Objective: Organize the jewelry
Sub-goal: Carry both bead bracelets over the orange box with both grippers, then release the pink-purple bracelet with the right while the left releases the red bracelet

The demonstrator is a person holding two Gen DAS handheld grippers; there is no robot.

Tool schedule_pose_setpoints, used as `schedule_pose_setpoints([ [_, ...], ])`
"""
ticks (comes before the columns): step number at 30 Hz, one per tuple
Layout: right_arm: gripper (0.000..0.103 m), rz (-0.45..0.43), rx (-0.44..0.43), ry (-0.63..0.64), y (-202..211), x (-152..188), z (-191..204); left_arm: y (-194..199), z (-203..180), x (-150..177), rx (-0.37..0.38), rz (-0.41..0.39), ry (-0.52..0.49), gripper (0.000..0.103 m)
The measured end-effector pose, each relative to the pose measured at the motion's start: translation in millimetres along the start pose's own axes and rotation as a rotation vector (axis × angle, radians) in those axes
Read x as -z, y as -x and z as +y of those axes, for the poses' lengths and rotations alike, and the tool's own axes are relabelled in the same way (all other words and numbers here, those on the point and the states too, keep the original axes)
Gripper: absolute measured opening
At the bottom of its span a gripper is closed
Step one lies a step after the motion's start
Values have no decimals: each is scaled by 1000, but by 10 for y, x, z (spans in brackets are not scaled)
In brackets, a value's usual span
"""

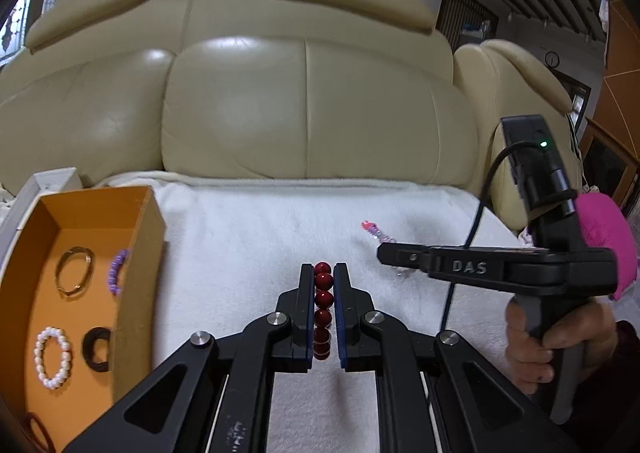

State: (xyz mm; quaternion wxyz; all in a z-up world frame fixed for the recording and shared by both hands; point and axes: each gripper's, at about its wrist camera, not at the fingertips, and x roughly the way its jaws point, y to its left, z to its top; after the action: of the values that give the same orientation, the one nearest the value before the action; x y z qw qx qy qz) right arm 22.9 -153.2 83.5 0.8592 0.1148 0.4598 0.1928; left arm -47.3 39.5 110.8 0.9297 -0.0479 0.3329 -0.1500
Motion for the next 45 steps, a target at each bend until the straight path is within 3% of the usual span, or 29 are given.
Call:
schedule_pose_setpoints([
  [10, 8, -50, -99, 106, -30, 94, 638, 696, 304, -49, -83, -131, 24, 9],
  [16, 8, -88, -211, 190, 37, 211, 1192, 1148, 726, 0, -214, -185, 73, 9],
  [23, 8, -60, -330, 306, -17, 456, 1921, 1418, 1249, 317, -425, -140, 200, 9],
  [29, 8, -16, -361, 390, -183, 725, 2417, 1399, 1498, 658, -587, -59, 230, 9],
  [35, 9, 22, -354, 425, -427, 874, 2634, 1371, 1682, 759, -616, -24, 263, 9],
  [45, 9, 34, -323, 442, -561, 888, 2641, 1283, 1717, 753, -636, 8, 257, 9],
])
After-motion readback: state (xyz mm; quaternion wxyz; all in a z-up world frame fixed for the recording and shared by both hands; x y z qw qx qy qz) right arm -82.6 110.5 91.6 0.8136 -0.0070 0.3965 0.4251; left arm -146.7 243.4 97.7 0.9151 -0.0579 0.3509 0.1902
